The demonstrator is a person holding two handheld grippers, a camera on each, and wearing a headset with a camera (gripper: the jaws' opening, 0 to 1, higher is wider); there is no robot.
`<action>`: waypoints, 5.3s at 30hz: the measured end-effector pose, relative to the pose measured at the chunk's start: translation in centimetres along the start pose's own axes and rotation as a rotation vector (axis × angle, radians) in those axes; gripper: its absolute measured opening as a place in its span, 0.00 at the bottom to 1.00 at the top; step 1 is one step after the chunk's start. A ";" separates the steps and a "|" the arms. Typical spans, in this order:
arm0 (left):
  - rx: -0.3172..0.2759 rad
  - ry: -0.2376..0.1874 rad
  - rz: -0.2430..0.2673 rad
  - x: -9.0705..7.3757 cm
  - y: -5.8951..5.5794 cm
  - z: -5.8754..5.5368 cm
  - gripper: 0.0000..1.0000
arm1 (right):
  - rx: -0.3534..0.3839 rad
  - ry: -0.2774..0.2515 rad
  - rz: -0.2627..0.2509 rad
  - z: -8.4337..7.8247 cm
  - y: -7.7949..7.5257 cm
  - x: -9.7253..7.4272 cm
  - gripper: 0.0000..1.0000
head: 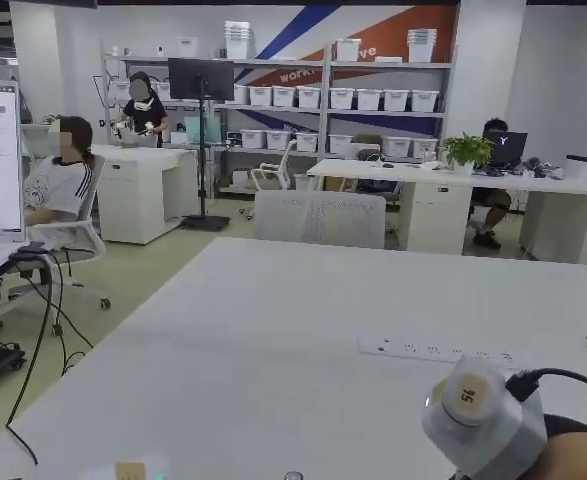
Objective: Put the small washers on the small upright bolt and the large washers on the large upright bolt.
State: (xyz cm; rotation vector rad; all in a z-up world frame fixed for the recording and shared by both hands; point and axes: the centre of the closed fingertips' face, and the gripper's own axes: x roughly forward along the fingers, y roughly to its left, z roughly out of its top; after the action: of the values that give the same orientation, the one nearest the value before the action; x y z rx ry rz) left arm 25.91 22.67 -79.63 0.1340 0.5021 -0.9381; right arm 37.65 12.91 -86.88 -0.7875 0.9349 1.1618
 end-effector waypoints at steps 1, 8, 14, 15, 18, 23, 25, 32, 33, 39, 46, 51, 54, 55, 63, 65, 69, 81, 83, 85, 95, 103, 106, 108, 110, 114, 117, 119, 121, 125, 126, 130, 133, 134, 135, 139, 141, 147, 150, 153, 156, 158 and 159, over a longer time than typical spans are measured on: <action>0.000 0.000 0.000 0.0 0.0 0.0 0.67 | -0.002 0.001 0.000 0.0 0.0 0.1 0.14; 0.000 -0.001 0.001 -0.1 0.0 0.0 0.66 | 0.002 -0.003 -0.002 0.0 0.2 0.1 0.14; 0.002 -0.002 -0.001 -0.1 -0.1 0.0 0.67 | 0.023 0.006 -0.007 -0.8 0.1 -0.2 0.14; 0.003 -0.002 -0.002 -0.1 -0.1 0.0 0.67 | 0.025 0.006 -0.008 -0.9 0.1 -0.2 0.14; 0.005 -0.001 -0.005 0.0 -0.2 0.0 0.67 | 0.034 0.007 -0.010 -1.3 0.2 -0.6 0.14; 0.007 0.000 -0.009 0.0 -0.3 0.0 0.66 | 0.026 0.004 -0.016 -1.5 0.6 -1.4 0.14; 0.009 0.001 -0.010 0.0 -0.3 0.0 0.66 | 0.025 0.002 -0.016 -1.5 0.7 -1.6 0.14; 0.011 0.001 -0.013 0.0 -0.4 0.0 0.66 | 0.013 -0.002 -0.007 -1.6 2.0 -2.0 0.14; 0.010 0.001 -0.014 0.0 -0.4 0.0 0.66 | 0.013 -0.006 -0.005 -1.5 2.2 -2.1 0.14; 0.013 -0.003 -0.014 0.0 -0.5 0.1 0.66 | -0.006 -0.017 0.011 -1.0 3.8 -2.1 0.14; 0.016 -0.006 -0.014 0.0 -0.6 0.2 0.66 | -0.029 -0.020 0.038 -0.5 5.7 -1.6 0.15; 0.020 -0.008 -0.015 0.0 -0.6 0.2 0.66 | -0.045 -0.019 0.054 -0.3 6.7 -1.2 0.15; 0.021 -0.011 -0.014 -0.1 -0.6 0.3 0.66 | -0.054 -0.013 0.061 -0.2 7.1 -0.9 0.15; 0.021 -0.011 -0.014 -0.1 -0.6 0.3 0.66 | -0.057 -0.010 0.063 -0.2 7.3 -0.8 0.15; 0.025 -0.016 -0.011 -0.1 -0.7 0.5 0.66 | -0.068 0.013 0.070 -0.4 7.6 -0.1 0.17; 0.025 -0.017 -0.012 -0.1 -0.7 0.4 0.66 | -0.066 0.017 0.072 -0.5 7.6 -0.1 0.17; 0.025 -0.018 -0.011 -0.2 -0.7 0.4 0.66 | -0.067 0.021 0.072 -0.6 7.6 0.1 0.17; 0.026 -0.017 -0.011 -0.2 -0.7 0.4 0.66 | -0.102 0.034 0.057 -0.5 7.7 0.2 0.15; 0.026 -0.017 -0.012 -0.1 -0.7 0.4 0.66 | -0.116 0.039 0.055 -0.5 7.7 0.2 0.15; 0.026 -0.016 -0.012 -0.1 -0.7 0.4 0.66 | -0.127 0.042 0.053 -0.5 7.8 0.2 0.15; 0.027 -0.011 -0.012 -0.1 -0.6 0.3 0.66 | -0.111 0.034 0.059 -0.5 7.6 0.1 0.14; 0.026 -0.009 -0.014 -0.1 -0.6 0.3 0.66 | -0.081 0.022 0.060 -0.7 7.1 -0.6 0.14; 0.026 -0.005 -0.016 -0.1 -0.7 0.2 0.66 | -0.067 0.013 0.057 -0.6 6.7 -1.2 0.14; 0.026 -0.007 -0.016 -0.1 -0.7 0.2 0.66 | -0.064 0.012 0.051 -0.6 6.5 -1.7 0.14; 0.026 -0.007 -0.017 -0.1 -0.7 0.2 0.66 | -0.063 0.010 0.044 -0.6 6.2 -2.1 0.14; 0.026 -0.006 -0.019 -0.1 -0.8 0.2 0.66 | -0.055 0.002 0.025 -0.7 5.5 -3.0 0.14; 0.027 -0.004 -0.020 -0.1 -0.8 0.2 0.66 | -0.048 -0.005 0.011 -0.7 5.1 -3.7 0.14; 0.027 -0.005 -0.021 -0.1 -0.8 0.2 0.66 | -0.046 -0.011 0.000 -0.6 4.8 -4.1 0.14; 0.027 -0.005 -0.022 -0.1 -0.9 0.2 0.66 | -0.042 -0.017 -0.007 -0.4 4.5 -4.5 0.14; 0.028 -0.004 -0.023 -0.1 -0.9 0.2 0.66 | -0.046 -0.027 -0.022 0.1 3.9 -5.3 0.14; 0.029 -0.004 -0.023 -0.1 -0.9 0.2 0.66 | -0.049 -0.031 -0.028 0.3 3.7 -5.5 0.14; 0.026 -0.006 -0.021 -0.2 -0.9 0.2 0.66 | -0.060 -0.046 -0.050 1.2 2.8 -6.3 0.14; 0.026 -0.006 -0.020 -0.2 -0.8 0.2 0.66 | -0.063 -0.051 -0.063 1.6 2.3 -6.5 0.14; 0.026 -0.006 -0.018 -0.2 -0.8 0.2 0.66 | -0.064 -0.053 -0.064 1.7 2.2 -6.5 0.14; 0.025 -0.007 -0.018 -0.2 -0.8 0.2 0.66 | -0.064 -0.057 -0.064 1.9 2.1 -6.6 0.14; 0.024 -0.005 -0.017 -0.2 -0.8 0.1 0.66 | -0.070 -0.064 -0.076 2.4 1.6 -6.6 0.14; 0.024 -0.005 -0.016 -0.2 -0.7 0.1 0.66 | -0.067 -0.066 -0.075 2.5 1.4 -6.5 0.14; 0.022 -0.006 -0.014 -0.2 -0.7 0.2 0.66 | -0.064 -0.059 -0.086 2.5 0.7 -6.1 0.14; 0.022 -0.005 -0.012 -0.2 -0.6 0.1 0.66 | -0.063 -0.056 -0.089 2.4 0.4 -5.9 0.14; 0.020 -0.005 -0.011 -0.2 -0.6 0.1 0.66 | -0.057 -0.053 -0.085 2.3 0.2 -5.6 0.14; 0.020 -0.003 -0.011 -0.1 -0.6 0.1 0.66 | -0.054 -0.048 -0.081 2.2 0.2 -5.4 0.14; 0.020 -0.003 -0.011 -0.1 -0.6 0.1 0.66 | -0.053 -0.048 -0.081 2.2 0.2 -5.3 0.14; 0.018 -0.004 -0.011 -0.1 -0.6 0.1 0.66 | -0.052 -0.049 -0.080 2.1 0.2 -5.3 0.14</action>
State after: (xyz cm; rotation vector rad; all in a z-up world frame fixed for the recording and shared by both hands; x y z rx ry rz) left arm 25.40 22.37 -79.44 0.1462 0.4913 -0.9538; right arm 37.19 12.77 -81.17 -0.8280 0.8282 1.1341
